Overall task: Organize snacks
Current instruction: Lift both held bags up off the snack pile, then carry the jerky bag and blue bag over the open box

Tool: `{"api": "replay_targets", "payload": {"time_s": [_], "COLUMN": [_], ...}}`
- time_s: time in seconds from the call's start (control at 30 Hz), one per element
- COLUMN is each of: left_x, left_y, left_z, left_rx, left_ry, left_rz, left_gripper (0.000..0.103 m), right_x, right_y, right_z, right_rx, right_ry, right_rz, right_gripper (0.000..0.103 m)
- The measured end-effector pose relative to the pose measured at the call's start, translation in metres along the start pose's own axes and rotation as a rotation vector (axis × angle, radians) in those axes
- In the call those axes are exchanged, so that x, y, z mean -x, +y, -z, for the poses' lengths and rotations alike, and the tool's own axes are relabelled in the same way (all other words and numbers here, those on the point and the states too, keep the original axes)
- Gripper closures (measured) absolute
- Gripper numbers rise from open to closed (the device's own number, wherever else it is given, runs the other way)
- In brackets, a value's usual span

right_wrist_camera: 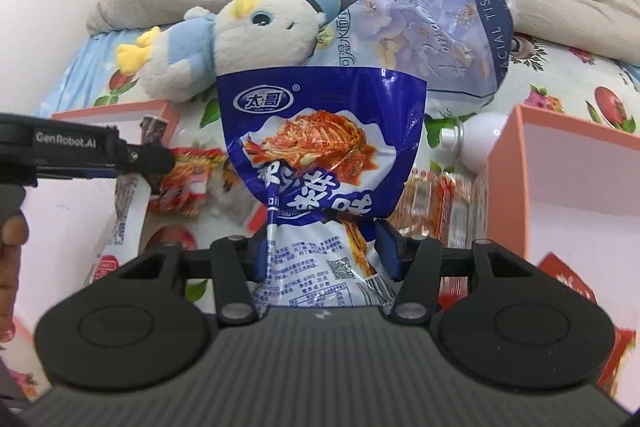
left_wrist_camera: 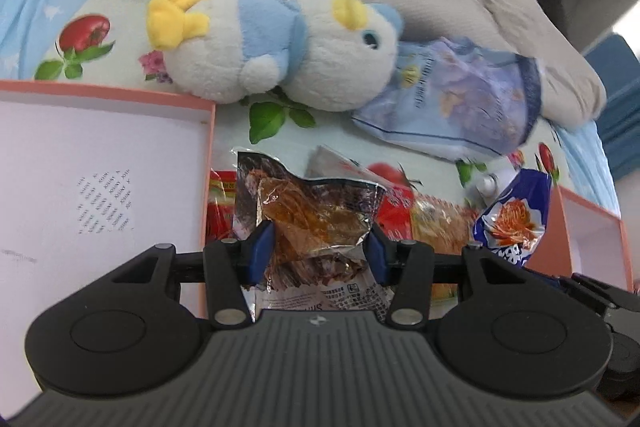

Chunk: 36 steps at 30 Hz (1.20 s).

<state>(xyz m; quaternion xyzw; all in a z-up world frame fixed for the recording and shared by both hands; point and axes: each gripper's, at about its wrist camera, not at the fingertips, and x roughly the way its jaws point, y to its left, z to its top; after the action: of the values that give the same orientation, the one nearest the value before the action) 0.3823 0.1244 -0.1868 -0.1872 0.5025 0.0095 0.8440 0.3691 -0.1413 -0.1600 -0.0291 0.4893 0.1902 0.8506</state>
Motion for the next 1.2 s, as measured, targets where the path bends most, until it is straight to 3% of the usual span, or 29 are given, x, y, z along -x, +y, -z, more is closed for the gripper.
{"api": "replay_targets", "payload": {"time_s": [0.3, 0.67, 0.73, 0.87, 1.0, 1.2], "left_x": [0.044, 0.074, 0.082, 0.094, 0.107, 0.111], "left_y": [-0.005, 0.003, -0.002, -0.002, -0.005, -0.02], "left_z": [0.031, 0.07, 0.075, 0.088, 0.103, 0.124], "left_rx": [0.005, 0.023, -0.02, -0.017, -0.036, -0.071], "left_ry": [-0.003, -0.031, -0.055, -0.062, -0.102, -0.105], "left_rz": [0.059, 0.099, 0.084, 0.109, 0.084, 0.065], "left_gripper": [0.049, 0.049, 0.049, 0.049, 0.049, 0.051], "right_x": [0.045, 0.08, 0.086, 0.101, 0.11, 0.111], "right_y": [0.02, 0.015, 0.014, 0.012, 0.014, 0.016], "right_z": [0.031, 0.073, 0.079, 0.092, 0.109, 0.128], "right_rx": [0.005, -0.054, -0.053, -0.08, -0.102, -0.156], "right_ry": [-0.018, -0.038, -0.032, -0.052, -0.056, -0.051], "right_rz": [0.028, 0.032, 0.048, 0.041, 0.019, 0.007], "right_gripper": [0.048, 0.048, 0.048, 0.048, 0.048, 0.048]}}
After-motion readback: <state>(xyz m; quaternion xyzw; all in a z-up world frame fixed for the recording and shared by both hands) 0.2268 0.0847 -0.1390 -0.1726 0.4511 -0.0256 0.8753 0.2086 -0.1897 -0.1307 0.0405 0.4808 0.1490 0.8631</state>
